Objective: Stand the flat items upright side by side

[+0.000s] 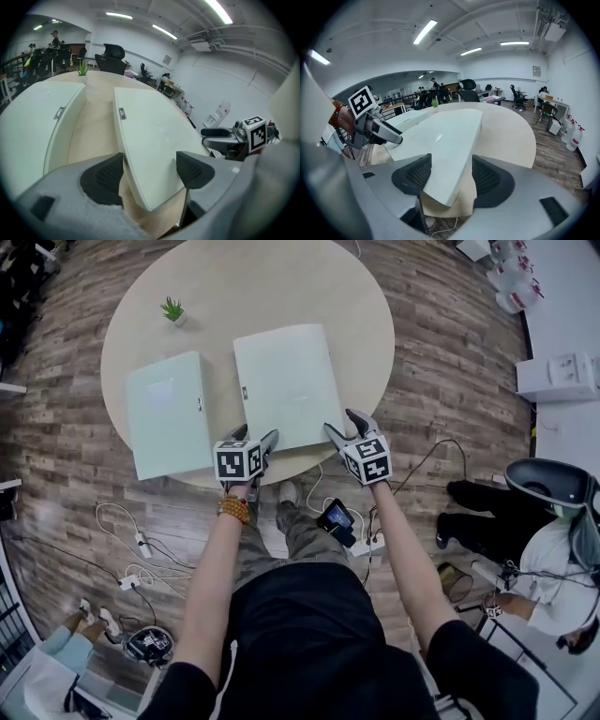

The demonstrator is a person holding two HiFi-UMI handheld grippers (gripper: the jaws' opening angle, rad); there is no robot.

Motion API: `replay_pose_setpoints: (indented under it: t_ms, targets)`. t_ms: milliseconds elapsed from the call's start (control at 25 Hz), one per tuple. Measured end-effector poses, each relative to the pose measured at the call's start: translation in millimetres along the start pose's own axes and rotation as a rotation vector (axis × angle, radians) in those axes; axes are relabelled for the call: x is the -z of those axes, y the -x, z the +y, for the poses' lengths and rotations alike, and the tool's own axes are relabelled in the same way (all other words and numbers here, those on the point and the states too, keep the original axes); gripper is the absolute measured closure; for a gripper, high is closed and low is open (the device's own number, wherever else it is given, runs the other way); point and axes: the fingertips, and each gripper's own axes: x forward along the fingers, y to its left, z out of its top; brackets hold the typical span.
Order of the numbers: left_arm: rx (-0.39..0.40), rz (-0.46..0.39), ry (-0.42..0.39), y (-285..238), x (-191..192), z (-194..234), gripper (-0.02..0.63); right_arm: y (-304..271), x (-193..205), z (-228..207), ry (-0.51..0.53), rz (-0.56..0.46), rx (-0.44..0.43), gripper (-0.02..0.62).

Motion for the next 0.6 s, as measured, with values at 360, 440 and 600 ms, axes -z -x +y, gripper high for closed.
replay_pose_setpoints:
  t_ms: [360, 440, 600]
  targets:
    - [-0.080, -0.224, -0.073, 93.7, -44.1, 17.1, 0.238, 33.6, -76.7, 26.5, 0.002, -0.194, 0.100, 0.324]
    - [-0.111, -0.267, -0.076, 121.9, -51.5, 31.9, 0.238, 32.8, -94.4, 50.2, -0.005, -0.223, 0.080, 0.324]
    - [-0.163, -0.346, -0.044, 174.9, -53.2, 76.8, 0.232, 18.5, -121.2, 106.1, -0.002, -0.260, 0.052, 0.324]
